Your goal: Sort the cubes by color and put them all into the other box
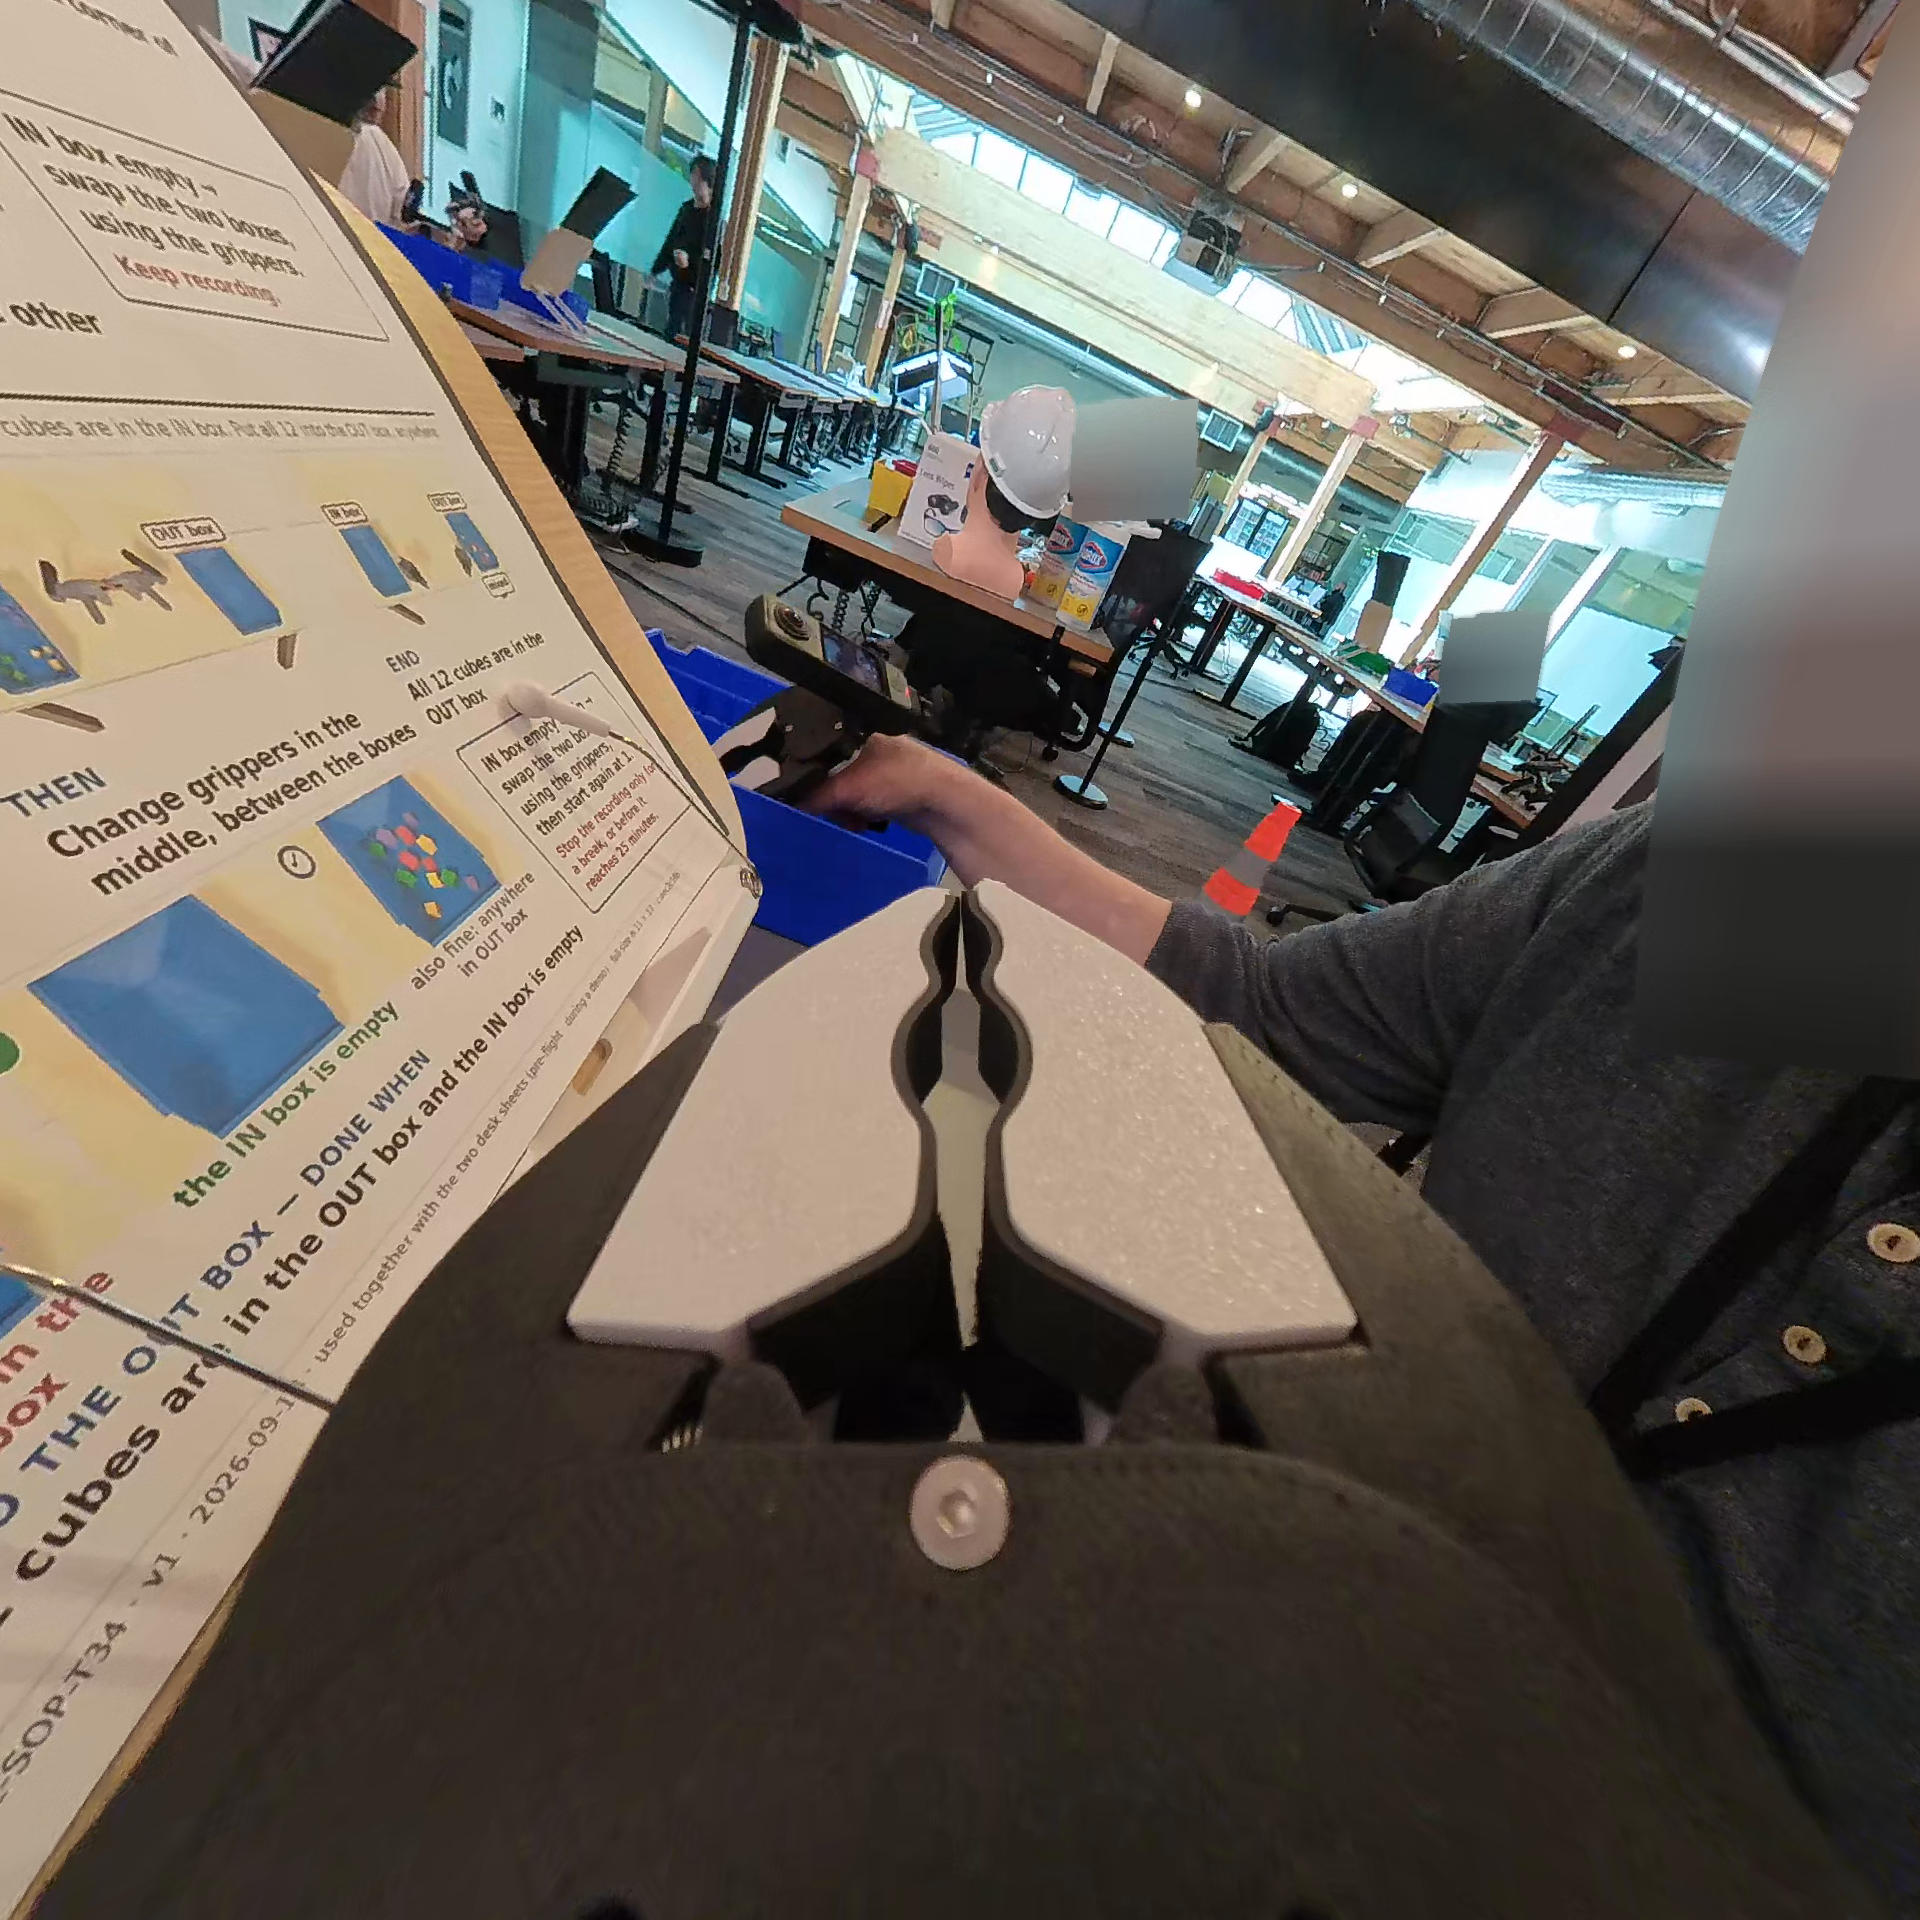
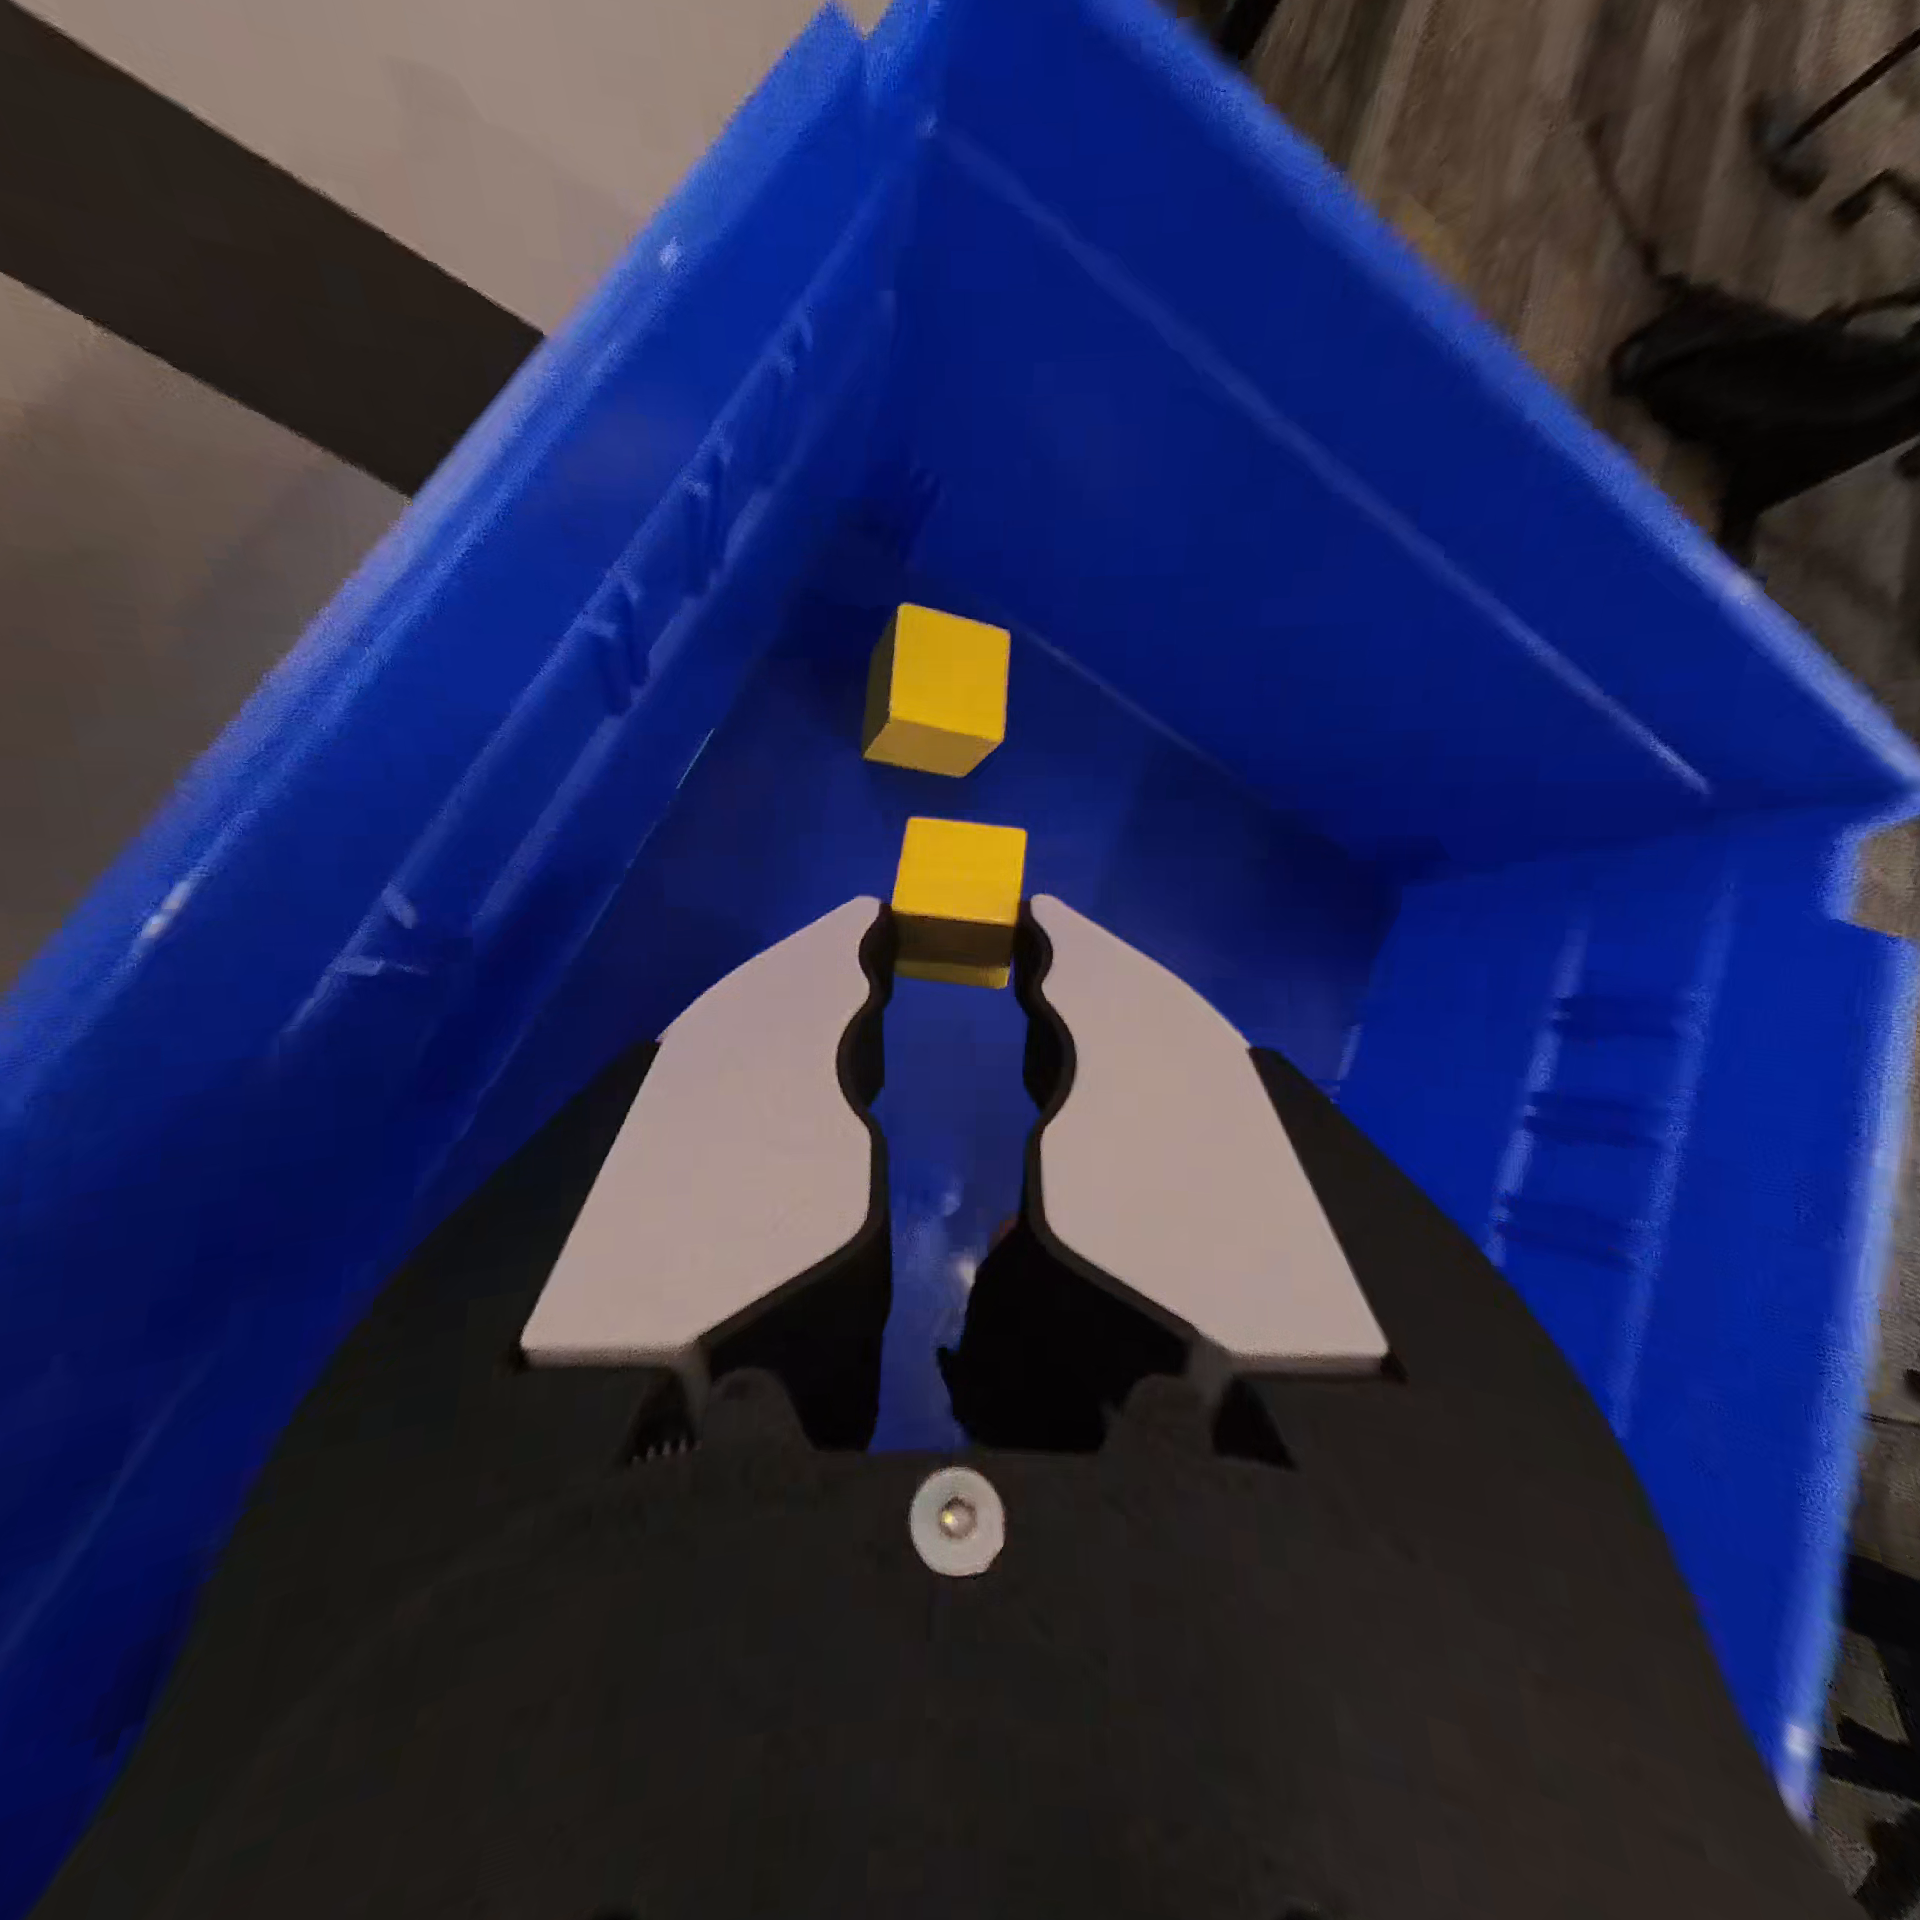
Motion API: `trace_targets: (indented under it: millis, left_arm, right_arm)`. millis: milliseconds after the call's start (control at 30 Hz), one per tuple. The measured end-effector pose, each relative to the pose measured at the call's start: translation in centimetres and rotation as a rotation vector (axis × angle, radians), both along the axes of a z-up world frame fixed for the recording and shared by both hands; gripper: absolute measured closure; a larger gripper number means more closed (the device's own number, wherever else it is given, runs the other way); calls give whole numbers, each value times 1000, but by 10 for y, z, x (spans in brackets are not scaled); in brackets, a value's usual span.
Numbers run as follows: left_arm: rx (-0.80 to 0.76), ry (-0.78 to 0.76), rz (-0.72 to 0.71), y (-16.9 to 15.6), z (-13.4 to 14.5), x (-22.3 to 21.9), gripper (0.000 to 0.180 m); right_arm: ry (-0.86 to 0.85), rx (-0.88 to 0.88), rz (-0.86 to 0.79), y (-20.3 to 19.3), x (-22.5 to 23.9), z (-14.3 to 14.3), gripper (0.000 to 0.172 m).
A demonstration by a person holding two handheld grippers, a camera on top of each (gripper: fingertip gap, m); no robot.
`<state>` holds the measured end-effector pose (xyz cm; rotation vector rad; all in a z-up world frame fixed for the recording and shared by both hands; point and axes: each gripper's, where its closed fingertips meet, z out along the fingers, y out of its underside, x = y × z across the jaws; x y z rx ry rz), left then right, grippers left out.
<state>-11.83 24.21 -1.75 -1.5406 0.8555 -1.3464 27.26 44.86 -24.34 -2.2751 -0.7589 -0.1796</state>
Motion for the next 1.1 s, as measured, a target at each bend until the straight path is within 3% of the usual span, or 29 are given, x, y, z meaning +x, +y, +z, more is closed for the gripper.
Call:
trace_targets:
  millis: [433, 700, 833, 1100]
  left_arm:
    - [-6, 27, 4, 3, -7, 1, 179]
    - [34, 65, 77, 10, -1, -21, 177]
    - [75, 104, 237, 29, 7, -67, 173]
    - [47, 210, 759, 80, -11, -236, 169]
  right_arm:
    - [-33, -31, 6, 14, -10, -31, 145]
    - [29, 66, -39, 14, 0, 12, 144]
    - [100, 186, -45, 14, -4, 53, 148]
    - [118, 367, -59, 5, -19, 111, 152]
